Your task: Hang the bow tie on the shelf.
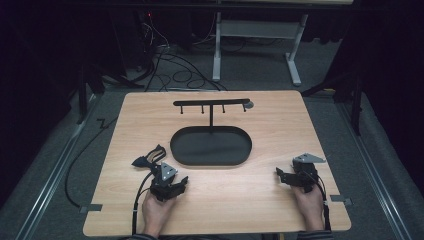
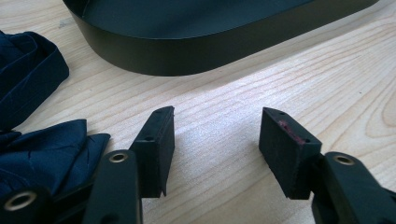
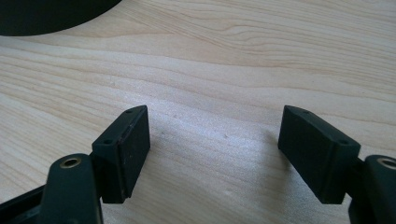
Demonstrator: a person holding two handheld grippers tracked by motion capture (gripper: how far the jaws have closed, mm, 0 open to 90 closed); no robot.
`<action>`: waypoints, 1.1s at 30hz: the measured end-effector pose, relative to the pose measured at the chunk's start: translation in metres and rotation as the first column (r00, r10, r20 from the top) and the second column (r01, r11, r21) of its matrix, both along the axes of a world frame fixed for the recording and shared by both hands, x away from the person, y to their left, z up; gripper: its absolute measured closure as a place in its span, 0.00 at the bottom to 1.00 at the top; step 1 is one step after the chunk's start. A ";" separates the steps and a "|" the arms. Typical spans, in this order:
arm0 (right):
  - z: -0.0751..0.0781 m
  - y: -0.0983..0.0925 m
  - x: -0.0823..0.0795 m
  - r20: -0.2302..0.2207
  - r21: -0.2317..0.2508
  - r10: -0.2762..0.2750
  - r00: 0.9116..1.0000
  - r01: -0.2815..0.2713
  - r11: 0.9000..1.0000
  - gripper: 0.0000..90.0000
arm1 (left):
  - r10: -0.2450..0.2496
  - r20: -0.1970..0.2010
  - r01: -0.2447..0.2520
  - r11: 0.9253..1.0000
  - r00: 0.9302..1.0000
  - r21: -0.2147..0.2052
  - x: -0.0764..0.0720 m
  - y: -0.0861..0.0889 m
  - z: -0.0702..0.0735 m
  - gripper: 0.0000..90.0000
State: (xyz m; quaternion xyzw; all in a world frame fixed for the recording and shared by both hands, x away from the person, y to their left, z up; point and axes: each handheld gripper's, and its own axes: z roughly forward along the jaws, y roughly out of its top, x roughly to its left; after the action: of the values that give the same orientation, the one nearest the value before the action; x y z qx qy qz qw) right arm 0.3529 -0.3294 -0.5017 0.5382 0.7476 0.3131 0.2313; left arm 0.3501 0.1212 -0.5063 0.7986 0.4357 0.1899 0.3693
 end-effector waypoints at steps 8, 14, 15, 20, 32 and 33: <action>0.000 0.000 0.000 0.000 -0.001 0.000 1.000 0.000 1.000 0.29 | -0.003 -0.002 0.003 1.000 1.000 -0.002 0.000 0.000 0.000 0.49; 0.000 0.000 0.000 0.001 0.000 0.000 1.000 0.000 1.000 0.29 | -0.008 -0.001 0.008 1.000 1.000 0.000 0.000 0.000 0.000 0.47; 0.000 0.000 0.000 0.000 0.000 0.001 1.000 -0.001 1.000 0.29 | -0.008 -0.001 0.008 1.000 1.000 0.000 0.000 0.000 0.000 0.47; 0.000 0.000 0.000 0.000 0.000 0.000 1.000 0.000 1.000 0.29 | 0.006 -0.002 -0.006 1.000 1.000 0.003 -0.001 -0.001 0.000 0.47; 0.000 0.000 0.000 0.000 0.001 0.001 1.000 -0.001 1.000 0.29 | 0.021 0.004 -0.021 1.000 1.000 -0.006 -0.004 0.001 0.001 0.49; 0.000 0.000 0.000 0.000 0.001 0.000 1.000 0.000 1.000 0.29 | 0.021 0.005 -0.021 1.000 1.000 -0.014 -0.005 0.001 0.001 0.49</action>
State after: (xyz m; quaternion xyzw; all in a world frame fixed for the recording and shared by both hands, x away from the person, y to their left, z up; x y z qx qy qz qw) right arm 0.3530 -0.3296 -0.5017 0.5381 0.7475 0.3136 0.2311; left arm 0.3448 0.1224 -0.5048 0.7909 0.4444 0.1930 0.3739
